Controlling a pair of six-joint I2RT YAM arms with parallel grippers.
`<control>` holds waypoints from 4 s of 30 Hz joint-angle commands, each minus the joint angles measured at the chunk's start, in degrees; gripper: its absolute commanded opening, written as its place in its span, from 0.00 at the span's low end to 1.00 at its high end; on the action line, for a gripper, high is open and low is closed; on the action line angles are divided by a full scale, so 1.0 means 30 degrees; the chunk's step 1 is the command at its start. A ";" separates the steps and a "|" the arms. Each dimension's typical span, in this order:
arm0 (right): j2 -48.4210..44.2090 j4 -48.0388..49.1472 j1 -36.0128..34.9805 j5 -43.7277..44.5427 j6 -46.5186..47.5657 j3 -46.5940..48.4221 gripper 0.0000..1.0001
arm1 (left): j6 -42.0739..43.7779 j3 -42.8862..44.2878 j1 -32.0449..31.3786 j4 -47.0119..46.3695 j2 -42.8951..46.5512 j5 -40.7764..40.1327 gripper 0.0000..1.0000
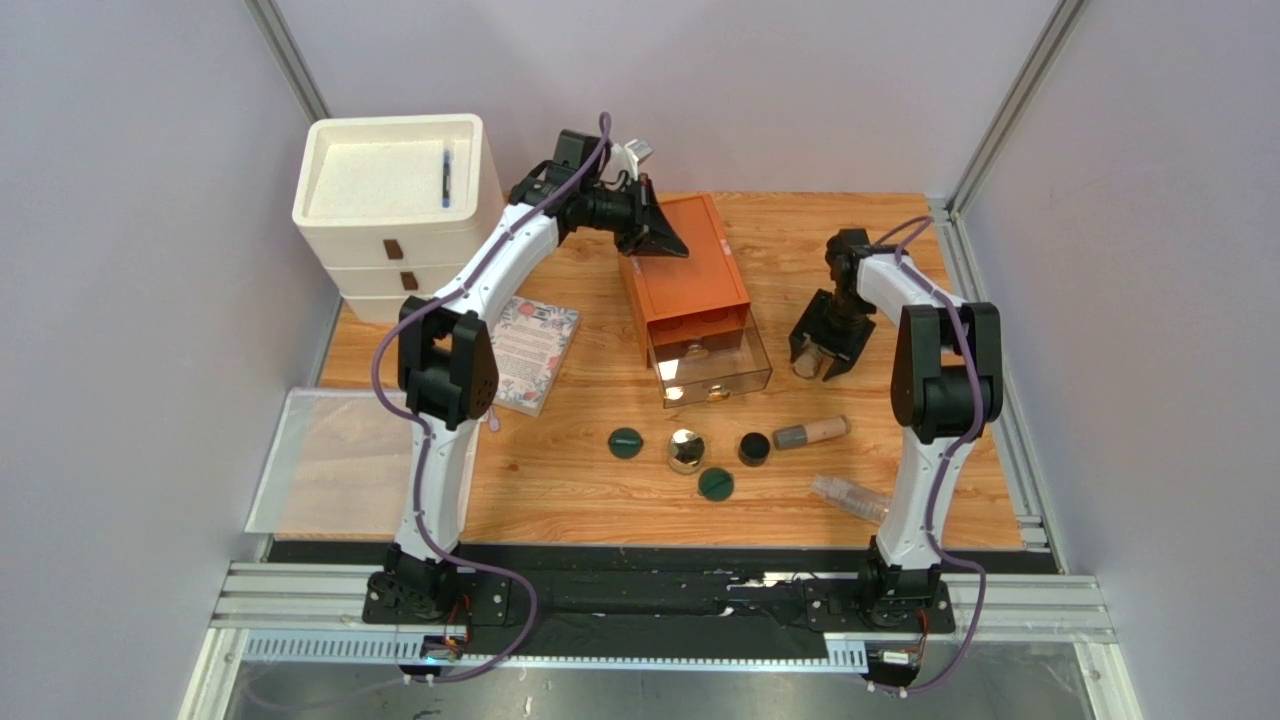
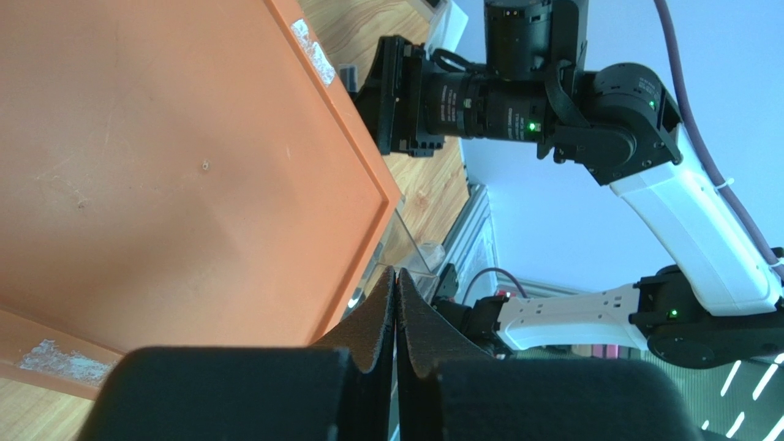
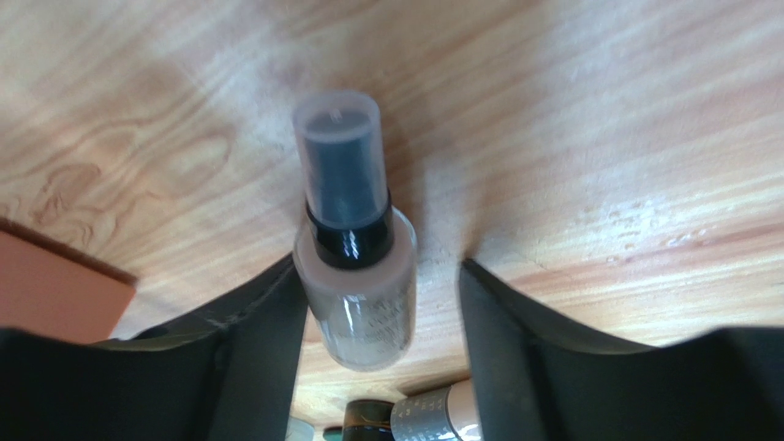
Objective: Organize the makeup
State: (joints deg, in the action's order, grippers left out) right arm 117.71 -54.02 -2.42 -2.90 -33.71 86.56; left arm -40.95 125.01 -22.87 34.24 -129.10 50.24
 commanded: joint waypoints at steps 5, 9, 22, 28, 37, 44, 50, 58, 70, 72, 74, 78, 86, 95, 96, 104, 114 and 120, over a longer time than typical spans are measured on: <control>0.1691 0.0604 0.0102 0.0907 0.0399 0.1409 0.02 | 0.0524 -0.0244 -0.0140 0.0042 0.1080 -0.0047 0.00; 0.1195 0.0604 0.0073 0.0936 0.0660 0.0854 0.00 | 0.0613 -0.0098 -0.0139 0.0363 0.1022 -0.0398 0.00; -0.5773 -0.0769 -0.0103 0.2049 0.2595 0.1670 0.00 | 0.1256 0.0341 -0.0286 0.3321 0.0114 -0.3208 0.00; -0.7798 -0.2060 -0.1328 0.0591 0.3181 0.4218 0.00 | 0.1345 0.0312 -0.0286 0.4845 -0.0326 -0.3913 0.00; -0.7482 -0.2794 -0.6891 0.0613 0.3621 0.5542 0.00 | 0.1345 0.0342 -0.0286 0.6574 -0.0561 -0.5289 0.00; -0.6396 -0.2150 -0.9477 0.0819 0.3241 0.3990 0.00 | 0.1345 0.0400 -0.0286 0.7015 -0.0561 -0.5584 0.00; -0.5606 -0.1974 -0.9712 0.0292 0.2713 0.2933 0.00 | 0.1345 0.0459 -0.0315 0.7015 -0.0590 -0.5496 0.00; -0.4316 -0.2002 -0.9684 -0.0178 0.2713 0.3543 0.33 | 0.1257 0.0576 -0.0286 0.7044 -0.0561 -0.5496 0.00; -0.5511 -0.3847 -0.9450 0.0789 0.2099 0.5890 0.57 | 0.1257 0.0897 -0.0286 0.7102 -0.0620 -0.5408 0.00; -0.6215 -0.3966 -0.8982 0.0877 0.1312 0.5775 0.58 | 0.1286 0.0927 -0.0286 0.7132 -0.0591 -0.5379 0.00; -0.7387 -0.4170 -0.8075 0.0936 0.0637 0.5220 0.58 | 0.1286 0.0957 -0.0286 0.7132 -0.0620 -0.5408 0.00; -0.9902 -0.4202 -0.5442 0.0089 -0.1703 0.2851 0.61 | 0.1316 0.0898 -0.0315 0.7132 -0.0620 -0.5379 0.00; -1.3190 -0.2913 0.1354 -0.2050 -0.5313 -0.5087 0.61 | 0.1316 0.0723 -0.0286 0.6986 -0.0649 -0.5291 0.00; -1.1876 0.0659 0.3061 -0.4659 -0.6223 -1.1333 0.59 | 0.1257 0.0634 -0.0286 0.6781 -0.0737 -0.5144 0.00; -1.1323 0.1127 0.3061 -0.4602 -0.6223 -1.1451 0.59 | 0.1257 0.0634 -0.0286 0.6809 -0.0766 -0.5115 0.00; -0.8477 0.2508 0.3120 -0.4104 -0.5784 -1.1015 0.59 | 0.1257 0.0517 -0.0286 0.6810 -0.0738 -0.5144 0.00; -0.5750 0.3944 0.3149 -0.3812 -0.5637 -1.0428 0.00 | 0.1257 0.0458 -0.0286 0.6810 -0.0737 -0.5203 0.00; -0.7446 0.3097 0.3470 -0.2526 -0.4965 -0.9318 0.00 | 0.1257 0.0692 -0.0257 0.6927 -0.0795 -0.5291 0.00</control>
State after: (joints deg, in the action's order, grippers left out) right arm 98.39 -45.82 6.98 -16.99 -50.35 55.31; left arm -37.85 126.13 -23.55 53.80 -130.23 36.12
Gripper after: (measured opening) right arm 0.280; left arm 0.000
